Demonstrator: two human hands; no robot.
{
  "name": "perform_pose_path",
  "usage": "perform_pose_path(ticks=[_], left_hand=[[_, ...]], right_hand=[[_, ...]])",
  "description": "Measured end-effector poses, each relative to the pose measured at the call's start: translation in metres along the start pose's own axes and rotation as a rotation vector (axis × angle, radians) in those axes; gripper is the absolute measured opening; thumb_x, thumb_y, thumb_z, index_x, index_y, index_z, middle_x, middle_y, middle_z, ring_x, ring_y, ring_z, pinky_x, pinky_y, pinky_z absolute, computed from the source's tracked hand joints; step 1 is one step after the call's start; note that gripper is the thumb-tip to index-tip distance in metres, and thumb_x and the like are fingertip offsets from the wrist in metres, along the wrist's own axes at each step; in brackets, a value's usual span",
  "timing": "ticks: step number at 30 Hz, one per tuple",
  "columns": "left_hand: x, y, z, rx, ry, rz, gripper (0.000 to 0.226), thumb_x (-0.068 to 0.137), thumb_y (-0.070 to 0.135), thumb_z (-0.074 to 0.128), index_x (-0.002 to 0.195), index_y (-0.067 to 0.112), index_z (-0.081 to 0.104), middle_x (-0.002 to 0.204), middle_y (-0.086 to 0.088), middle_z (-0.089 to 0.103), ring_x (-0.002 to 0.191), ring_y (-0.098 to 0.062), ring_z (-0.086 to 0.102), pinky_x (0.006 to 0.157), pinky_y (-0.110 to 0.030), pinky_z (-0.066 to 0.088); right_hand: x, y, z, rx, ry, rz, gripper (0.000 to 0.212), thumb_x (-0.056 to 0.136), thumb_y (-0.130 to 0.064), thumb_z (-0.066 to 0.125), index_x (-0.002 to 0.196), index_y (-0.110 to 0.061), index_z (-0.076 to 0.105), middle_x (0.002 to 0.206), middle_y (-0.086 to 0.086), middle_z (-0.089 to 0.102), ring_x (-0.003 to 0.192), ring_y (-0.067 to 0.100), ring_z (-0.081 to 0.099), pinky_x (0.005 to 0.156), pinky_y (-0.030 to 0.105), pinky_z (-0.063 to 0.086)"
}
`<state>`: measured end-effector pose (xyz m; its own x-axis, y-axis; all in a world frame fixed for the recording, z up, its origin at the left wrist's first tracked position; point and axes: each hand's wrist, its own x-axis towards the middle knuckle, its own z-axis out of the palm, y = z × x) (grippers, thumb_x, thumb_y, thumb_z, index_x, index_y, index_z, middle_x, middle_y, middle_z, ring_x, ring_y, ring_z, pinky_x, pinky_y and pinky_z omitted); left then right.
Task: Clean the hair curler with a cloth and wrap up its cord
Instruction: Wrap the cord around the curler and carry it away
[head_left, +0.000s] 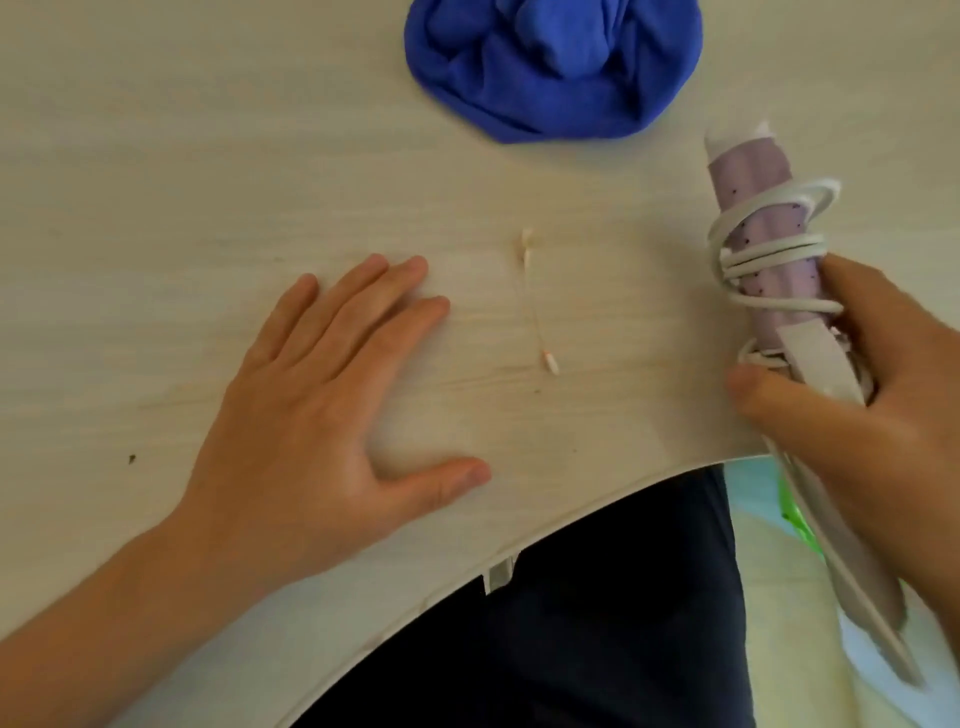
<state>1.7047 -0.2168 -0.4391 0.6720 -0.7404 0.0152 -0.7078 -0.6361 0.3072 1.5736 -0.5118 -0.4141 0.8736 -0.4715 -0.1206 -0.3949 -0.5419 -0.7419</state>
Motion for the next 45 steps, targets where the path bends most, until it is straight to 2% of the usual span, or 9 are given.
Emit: perform_pose_path(ticks=[3, 9, 13, 17, 24, 27, 30, 35, 45], left_hand=[[0.000, 0.005, -0.003, 0.008, -0.027, -0.021, 0.099, 0.079, 0.079, 0.058, 0.151, 0.012, 0.044, 0.167, -0.006, 0.033, 0.157, -0.024, 0.024, 0.125, -0.056, 0.016], [0.003, 0.011, -0.008, -0.032, -0.059, -0.058, 0.099, 0.082, 0.077, 0.059, 0.152, 0.010, 0.041, 0.167, -0.011, 0.031, 0.157, -0.028, 0.022, 0.125, -0.058, 0.014], [0.007, 0.031, -0.024, -0.072, -0.188, -0.138, 0.097, 0.081, 0.067, 0.065, 0.152, 0.007, 0.037, 0.169, -0.013, 0.024, 0.158, -0.031, 0.016, 0.126, -0.056, 0.010], [0.002, 0.069, -0.068, -0.151, -0.321, -0.318, 0.087, 0.083, 0.059, 0.069, 0.150, 0.011, 0.039, 0.168, -0.011, 0.025, 0.148, -0.035, 0.034, 0.118, -0.052, 0.031], [-0.045, 0.173, -0.180, -0.468, -0.362, -0.393, 0.062, 0.088, 0.060, 0.062, 0.143, 0.032, 0.051, 0.138, 0.020, 0.058, 0.125, 0.000, 0.056, 0.106, -0.038, 0.048], [-0.049, 0.218, -0.217, -0.577, -0.261, -0.327, 0.043, 0.089, 0.054, 0.063, 0.130, 0.040, 0.058, 0.126, 0.026, 0.064, 0.116, 0.002, 0.062, 0.095, -0.025, 0.048], [-0.039, 0.250, -0.234, -0.660, -0.172, -0.277, 0.036, 0.090, 0.047, 0.062, 0.125, 0.035, 0.062, 0.124, 0.022, 0.067, 0.113, -0.007, 0.066, 0.094, -0.022, 0.048], [-0.009, 0.287, -0.231, -0.795, -0.179, -0.150, 0.040, 0.089, 0.041, 0.062, 0.125, 0.024, 0.064, 0.126, 0.011, 0.068, 0.120, -0.018, 0.064, 0.100, -0.020, 0.047], [0.077, 0.342, -0.220, -0.864, -0.468, 0.135, 0.049, 0.090, 0.045, 0.058, 0.136, 0.028, 0.058, 0.136, 0.011, 0.063, 0.131, -0.017, 0.057, 0.108, -0.034, 0.044]], right_hand=[[-0.007, -0.016, -0.009, 0.053, -0.106, 0.033, 0.044, 0.076, -0.032, 0.068, 0.117, -0.046, 0.063, 0.080, -0.013, 0.065, 0.064, 0.004, 0.058, 0.054, 0.007, 0.042], [0.004, -0.027, -0.014, 0.207, -0.105, 0.204, 0.034, 0.077, -0.032, 0.065, 0.109, -0.040, 0.063, 0.074, -0.013, 0.059, 0.063, 0.005, 0.051, 0.060, 0.028, 0.043], [0.001, -0.035, -0.024, 0.277, -0.138, 0.278, 0.028, 0.078, -0.028, 0.067, 0.105, -0.032, 0.064, 0.074, -0.006, 0.059, 0.062, 0.007, 0.049, 0.060, 0.029, 0.043], [-0.023, -0.055, -0.070, 0.363, -0.204, 0.296, 0.018, 0.082, -0.021, 0.068, 0.098, -0.029, 0.064, 0.070, -0.013, 0.054, 0.061, 0.005, 0.045, 0.060, 0.023, 0.039], [-0.136, -0.079, -0.194, 0.382, -0.225, 0.349, 0.016, 0.079, -0.031, 0.068, 0.094, -0.033, 0.066, 0.067, -0.012, 0.059, 0.056, 0.000, 0.050, 0.054, 0.014, 0.042], [-0.184, -0.076, -0.236, 0.379, -0.211, 0.377, 0.021, 0.078, -0.034, 0.066, 0.099, -0.033, 0.067, 0.077, -0.002, 0.064, 0.063, 0.007, 0.055, 0.063, 0.023, 0.045], [-0.221, -0.066, -0.262, 0.383, -0.141, 0.419, 0.033, 0.072, -0.048, 0.063, 0.104, -0.042, 0.067, 0.088, -0.001, 0.069, 0.080, 0.017, 0.062, 0.071, 0.033, 0.049], [-0.253, -0.053, -0.274, 0.451, 0.033, 0.492, 0.020, 0.074, -0.037, 0.066, 0.092, -0.028, 0.069, 0.079, 0.008, 0.067, 0.062, 0.009, 0.056, 0.065, 0.037, 0.043], [-0.262, -0.074, -0.305, 0.589, 0.488, 0.585, 0.037, 0.064, -0.047, 0.066, 0.093, -0.026, 0.074, 0.078, 0.007, 0.069, 0.062, 0.005, 0.057, 0.058, 0.015, 0.045]])
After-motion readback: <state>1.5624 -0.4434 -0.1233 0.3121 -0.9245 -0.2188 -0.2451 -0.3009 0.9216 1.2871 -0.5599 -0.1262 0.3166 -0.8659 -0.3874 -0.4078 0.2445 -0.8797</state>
